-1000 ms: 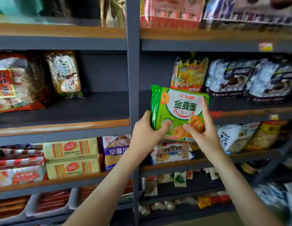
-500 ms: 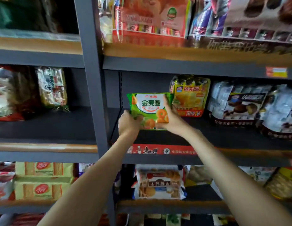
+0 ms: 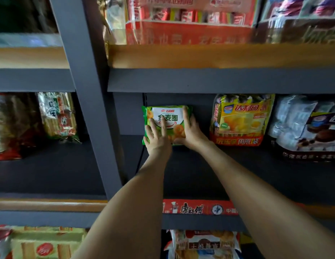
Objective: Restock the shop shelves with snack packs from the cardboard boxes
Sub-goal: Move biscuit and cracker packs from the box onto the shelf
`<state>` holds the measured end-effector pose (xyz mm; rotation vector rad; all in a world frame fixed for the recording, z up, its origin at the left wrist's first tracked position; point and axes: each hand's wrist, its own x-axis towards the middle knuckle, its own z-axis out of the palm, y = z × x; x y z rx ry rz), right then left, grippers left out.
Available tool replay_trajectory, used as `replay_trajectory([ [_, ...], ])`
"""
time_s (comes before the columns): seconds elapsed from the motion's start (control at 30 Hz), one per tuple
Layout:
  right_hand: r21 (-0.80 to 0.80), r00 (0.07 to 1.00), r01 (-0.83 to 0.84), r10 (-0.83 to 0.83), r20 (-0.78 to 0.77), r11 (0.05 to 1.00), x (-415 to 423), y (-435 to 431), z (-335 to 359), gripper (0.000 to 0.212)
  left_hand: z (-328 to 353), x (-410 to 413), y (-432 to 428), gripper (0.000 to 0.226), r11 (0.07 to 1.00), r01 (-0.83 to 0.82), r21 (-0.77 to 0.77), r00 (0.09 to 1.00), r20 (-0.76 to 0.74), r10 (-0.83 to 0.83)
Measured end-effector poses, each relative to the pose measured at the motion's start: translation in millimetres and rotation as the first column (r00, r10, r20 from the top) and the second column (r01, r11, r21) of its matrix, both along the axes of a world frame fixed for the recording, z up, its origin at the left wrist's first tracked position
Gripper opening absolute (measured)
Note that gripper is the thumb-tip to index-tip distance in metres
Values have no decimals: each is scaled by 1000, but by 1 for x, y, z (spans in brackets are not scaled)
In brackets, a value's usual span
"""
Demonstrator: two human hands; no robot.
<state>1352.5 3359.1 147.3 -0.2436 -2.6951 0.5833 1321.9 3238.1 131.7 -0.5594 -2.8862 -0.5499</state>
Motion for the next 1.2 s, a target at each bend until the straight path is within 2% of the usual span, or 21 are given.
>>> replay_trajectory([
  [0.1, 244, 986, 152, -132, -97, 958, -5, 7, -10, 121, -10, -5, 3, 99, 997, -74, -8, 991, -110, 73],
  [0.2, 358, 954, 265, -190, -230, 895, -7, 8, -18, 121, -13, -14, 4, 103, 994, -113, -12, 977, -182, 108],
  [0.3, 491, 948, 271, -142, -284, 828, -10, 11, -18, 125, -18, -18, 5, 97, 992, -114, 62, 970, -208, 124],
  [0.4, 627, 960, 216, -47, -275, 749, -11, 11, -19, 112, -19, -22, 5, 95, 983, -80, 162, 985, -136, 103],
  [0.5, 581, 969, 192, -60, -239, 791, -9, 5, -17, 106, -15, -21, 5, 96, 984, -74, 161, 990, -111, 92],
  [0.63, 543, 995, 98, -72, -69, 834, 12, 0, -7, 98, -5, -4, 8, 101, 988, -121, 94, 987, -98, 130],
  [0.73, 426, 994, 79, -104, 36, 901, 50, -10, 1, 93, 6, 20, 9, 100, 995, -93, 37, 995, -15, 94],
  [0.8, 390, 987, 78, -127, 100, 917, 80, -19, 3, 87, 10, 42, 6, 89, 996, -84, 26, 994, 77, 81],
  [0.9, 358, 979, 59, -123, 161, 932, 126, -32, -2, 70, 10, 80, -7, 58, 997, -60, 41, 981, 185, 52],
  [1.0, 226, 992, 54, -77, 95, 973, 169, -45, -7, 44, 8, 126, -33, 39, 991, 42, 130, 978, 199, -68],
  [1.1, 103, 993, 62, -51, -105, 993, 207, -62, -1, 36, 12, 174, -66, 31, 924, 167, 344, 984, 7, -181],
  [1.2, 42, 965, -13, 24, -261, 999, 238, -96, -1, 33, 19, 213, -108, 28, 821, 248, 514, 969, -140, -205],
])
